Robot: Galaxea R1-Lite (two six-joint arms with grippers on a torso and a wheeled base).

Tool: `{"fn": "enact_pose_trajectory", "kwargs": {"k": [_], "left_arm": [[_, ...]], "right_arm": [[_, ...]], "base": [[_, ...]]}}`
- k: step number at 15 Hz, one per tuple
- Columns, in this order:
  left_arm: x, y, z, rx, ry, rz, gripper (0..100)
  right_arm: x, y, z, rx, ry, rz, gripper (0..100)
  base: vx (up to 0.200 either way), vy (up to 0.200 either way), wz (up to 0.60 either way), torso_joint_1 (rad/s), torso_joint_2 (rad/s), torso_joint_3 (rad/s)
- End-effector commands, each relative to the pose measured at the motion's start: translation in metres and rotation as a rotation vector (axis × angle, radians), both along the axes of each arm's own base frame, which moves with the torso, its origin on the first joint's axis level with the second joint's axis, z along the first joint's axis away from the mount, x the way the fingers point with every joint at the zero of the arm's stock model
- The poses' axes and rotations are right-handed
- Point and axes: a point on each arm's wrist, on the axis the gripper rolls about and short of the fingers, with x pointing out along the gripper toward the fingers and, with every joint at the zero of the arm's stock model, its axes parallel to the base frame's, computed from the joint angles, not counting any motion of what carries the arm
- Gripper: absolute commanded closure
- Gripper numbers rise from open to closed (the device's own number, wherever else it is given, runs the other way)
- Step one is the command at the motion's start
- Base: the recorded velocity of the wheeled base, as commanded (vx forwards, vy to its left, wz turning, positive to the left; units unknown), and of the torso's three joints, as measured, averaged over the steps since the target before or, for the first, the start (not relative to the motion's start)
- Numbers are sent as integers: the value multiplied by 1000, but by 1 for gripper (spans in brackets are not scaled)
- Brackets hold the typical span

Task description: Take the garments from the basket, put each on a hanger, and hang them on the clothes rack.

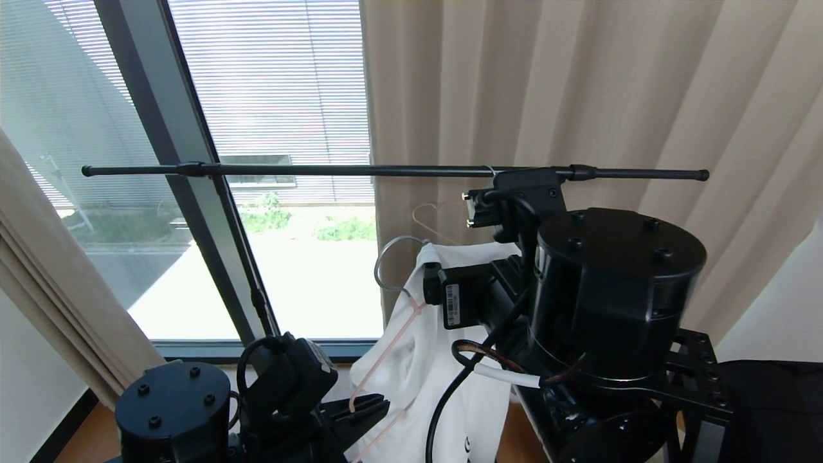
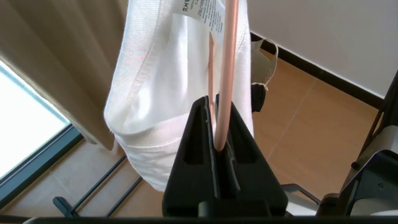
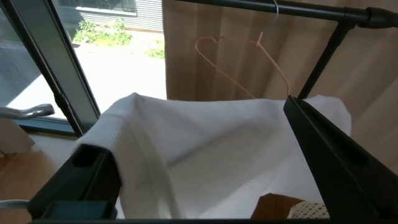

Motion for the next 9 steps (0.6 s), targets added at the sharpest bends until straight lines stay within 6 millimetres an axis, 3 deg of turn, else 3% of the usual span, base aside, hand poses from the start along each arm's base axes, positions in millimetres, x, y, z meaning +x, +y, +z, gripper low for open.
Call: {"fn": "enact_pose_trajectory", "kwargs": {"k": [1, 9], "left_arm": [[0, 0, 0, -1, -1, -1, 100], [7, 1, 2, -10, -9, 29, 100]], "right_arm": [[1, 3, -1, -7, 3, 1, 0], [-6, -5, -4, -80, 2, 10, 0]], "base": [[0, 0, 0, 0, 0, 0], [0, 0, 0, 0, 0, 0]]}}
